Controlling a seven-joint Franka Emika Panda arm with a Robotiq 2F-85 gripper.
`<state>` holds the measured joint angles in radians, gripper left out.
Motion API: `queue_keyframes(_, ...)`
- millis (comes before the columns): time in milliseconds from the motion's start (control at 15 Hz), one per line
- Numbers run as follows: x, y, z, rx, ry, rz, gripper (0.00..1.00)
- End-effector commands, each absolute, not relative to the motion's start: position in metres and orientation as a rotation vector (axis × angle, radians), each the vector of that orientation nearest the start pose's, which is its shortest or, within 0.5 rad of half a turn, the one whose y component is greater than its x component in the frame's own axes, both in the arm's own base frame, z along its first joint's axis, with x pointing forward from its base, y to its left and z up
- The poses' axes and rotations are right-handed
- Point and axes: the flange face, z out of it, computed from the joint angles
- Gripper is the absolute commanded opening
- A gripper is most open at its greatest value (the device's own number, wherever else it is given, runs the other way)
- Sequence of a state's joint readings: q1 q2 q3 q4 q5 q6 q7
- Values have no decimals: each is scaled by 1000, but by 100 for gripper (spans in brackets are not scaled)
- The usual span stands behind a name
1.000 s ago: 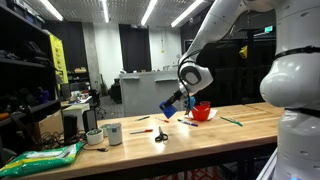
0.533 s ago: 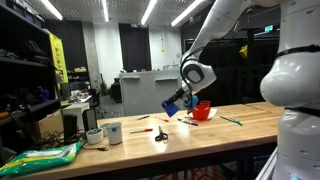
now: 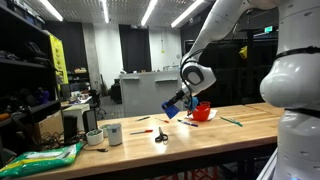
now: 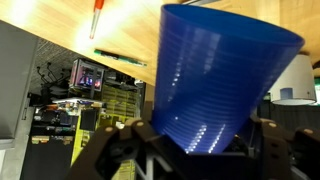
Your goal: Put the blue cup upside down
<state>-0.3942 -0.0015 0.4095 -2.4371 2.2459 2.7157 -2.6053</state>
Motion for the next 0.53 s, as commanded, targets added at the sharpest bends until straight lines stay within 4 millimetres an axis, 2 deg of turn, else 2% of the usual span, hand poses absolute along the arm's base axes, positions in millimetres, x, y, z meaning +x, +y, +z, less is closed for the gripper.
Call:
queue_keyframes(0,463,-26,299,-2536,-633,-1473,52)
queue_keyframes(467,460,-51,306,-2453,-548,-1587,52)
